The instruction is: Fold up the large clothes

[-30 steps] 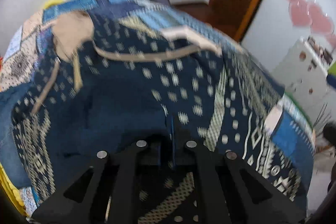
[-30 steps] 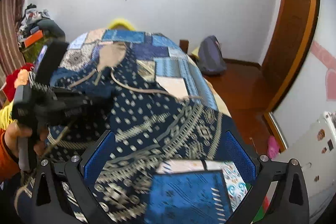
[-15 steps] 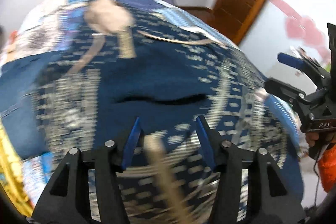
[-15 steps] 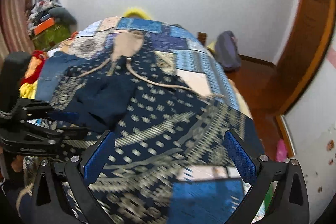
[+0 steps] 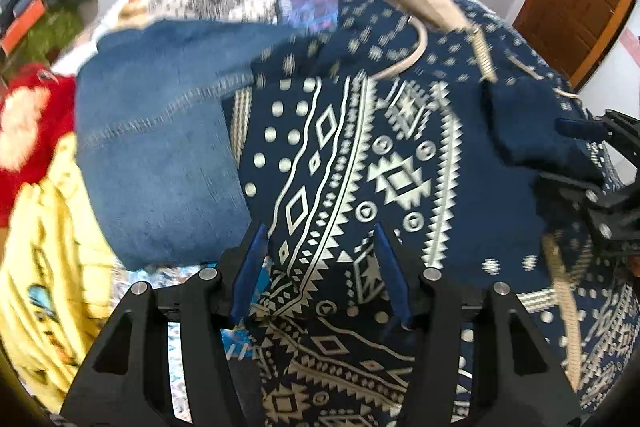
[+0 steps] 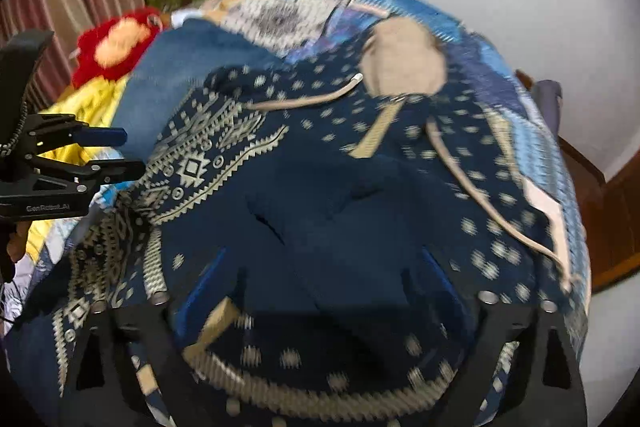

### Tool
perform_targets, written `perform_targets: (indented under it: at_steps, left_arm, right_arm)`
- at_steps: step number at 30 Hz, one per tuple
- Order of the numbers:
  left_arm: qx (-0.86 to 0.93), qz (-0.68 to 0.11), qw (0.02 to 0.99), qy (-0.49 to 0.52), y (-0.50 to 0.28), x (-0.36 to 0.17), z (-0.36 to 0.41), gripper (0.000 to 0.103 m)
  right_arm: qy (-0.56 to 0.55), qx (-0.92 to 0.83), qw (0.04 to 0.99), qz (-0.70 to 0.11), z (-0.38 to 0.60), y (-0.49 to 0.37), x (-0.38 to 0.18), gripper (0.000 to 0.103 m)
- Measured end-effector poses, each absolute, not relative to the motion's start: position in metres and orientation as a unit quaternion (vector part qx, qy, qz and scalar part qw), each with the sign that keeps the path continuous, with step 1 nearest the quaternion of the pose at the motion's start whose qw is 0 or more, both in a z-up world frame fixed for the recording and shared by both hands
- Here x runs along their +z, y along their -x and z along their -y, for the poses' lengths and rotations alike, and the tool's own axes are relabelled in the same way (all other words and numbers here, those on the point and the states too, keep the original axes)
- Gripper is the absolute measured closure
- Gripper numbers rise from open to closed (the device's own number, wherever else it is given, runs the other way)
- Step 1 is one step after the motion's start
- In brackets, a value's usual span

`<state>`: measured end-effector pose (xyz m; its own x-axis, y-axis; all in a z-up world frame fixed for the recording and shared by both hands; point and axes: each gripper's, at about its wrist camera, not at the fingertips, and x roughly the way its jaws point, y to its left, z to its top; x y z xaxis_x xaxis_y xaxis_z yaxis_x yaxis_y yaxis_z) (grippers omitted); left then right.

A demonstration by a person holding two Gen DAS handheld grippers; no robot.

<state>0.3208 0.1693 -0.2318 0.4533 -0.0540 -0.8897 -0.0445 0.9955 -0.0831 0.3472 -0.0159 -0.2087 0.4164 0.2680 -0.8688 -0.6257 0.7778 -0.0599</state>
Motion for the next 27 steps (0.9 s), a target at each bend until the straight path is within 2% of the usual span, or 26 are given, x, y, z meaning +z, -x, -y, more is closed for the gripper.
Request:
perform_targets:
  at_steps: [2,3,4,5,7,8,12,20,27]
  left_arm:
    - [-0.005,-0.533,0.844,0.053,-0.325,-0.246,-0.171,0.048]
    - [-0.006,-0.536,0.842,0.054,-0.328,-0.252,-0.169,0.048]
    - [-0.007,-0.538,0.841,0.054,-0.328,-0.256,-0.168,0.048]
    - [-0.005,-0.538,0.841,0.052,-0.329,-0.261,-0.166,0.048]
    - [0.001,-0.535,0.844,0.04,-0.33,-0.265,-0.162,0.048]
    - [0.007,-0.533,0.845,0.024,-0.33,-0.266,-0.157,0.048]
    - [0.021,-0.531,0.847,-0.015,-0.33,-0.266,-0.146,0.047]
    - [0.031,-0.54,0.841,-0.007,-0.331,-0.265,-0.146,0.047]
    - [0.034,-0.544,0.838,-0.005,-0.334,-0.266,-0.146,0.047]
  right_arm:
    - [0.2,0.267,0.808,-0.485,0.008,-0.356,-0.222,0.038]
    - [0.198,0.268,0.807,-0.487,0.006,-0.359,-0.224,0.038]
    - [0.193,0.27,0.811,-0.481,0.006,-0.361,-0.224,0.045]
    - [0.191,0.273,0.813,-0.478,0.006,-0.362,-0.222,0.061]
    - [0.184,0.273,0.816,-0.475,0.007,-0.363,-0.219,0.077]
    - [0.187,0.262,0.822,-0.47,0.009,-0.362,-0.218,0.09]
    - [0.171,0.247,0.841,-0.449,0.024,-0.358,-0.203,0.094]
    - [0.101,0.178,0.89,-0.408,0.112,-0.348,-0.154,0.095]
    - [0.056,0.124,0.885,-0.445,0.183,-0.347,-0.173,0.094]
